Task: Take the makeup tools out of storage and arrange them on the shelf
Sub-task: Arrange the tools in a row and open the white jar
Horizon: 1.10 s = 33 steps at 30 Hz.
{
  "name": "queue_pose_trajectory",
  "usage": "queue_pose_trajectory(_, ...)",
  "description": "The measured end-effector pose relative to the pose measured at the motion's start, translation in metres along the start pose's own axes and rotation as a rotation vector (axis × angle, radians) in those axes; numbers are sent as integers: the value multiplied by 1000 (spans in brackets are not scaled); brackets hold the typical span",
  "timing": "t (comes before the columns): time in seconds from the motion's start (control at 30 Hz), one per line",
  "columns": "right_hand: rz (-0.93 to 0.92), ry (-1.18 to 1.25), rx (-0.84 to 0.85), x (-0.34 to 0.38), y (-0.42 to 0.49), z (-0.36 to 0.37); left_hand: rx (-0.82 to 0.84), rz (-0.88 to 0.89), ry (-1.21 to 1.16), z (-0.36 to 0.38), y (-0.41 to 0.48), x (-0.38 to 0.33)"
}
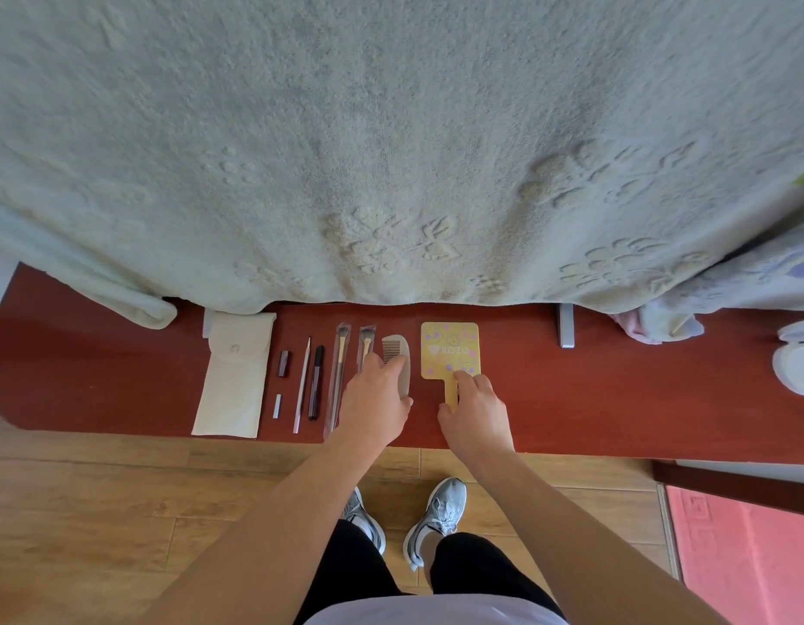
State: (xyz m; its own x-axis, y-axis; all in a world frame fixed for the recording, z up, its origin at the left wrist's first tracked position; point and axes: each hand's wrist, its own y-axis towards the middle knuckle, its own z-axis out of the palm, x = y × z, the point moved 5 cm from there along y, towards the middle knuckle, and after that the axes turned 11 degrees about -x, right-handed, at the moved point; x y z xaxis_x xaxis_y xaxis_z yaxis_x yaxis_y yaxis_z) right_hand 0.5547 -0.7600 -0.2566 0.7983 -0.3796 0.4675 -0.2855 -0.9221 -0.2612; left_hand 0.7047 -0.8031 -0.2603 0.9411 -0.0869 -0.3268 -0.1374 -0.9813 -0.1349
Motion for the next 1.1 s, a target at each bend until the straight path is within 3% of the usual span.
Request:
queue_pose_trajectory(0.43,-12,-11,7,-2,1,0,19,0,-2,-2,1,0)
queue_pose_trajectory(1.1,-38,-22,-80,-11,-1,-30,-94,3,-20,-29,-8,2)
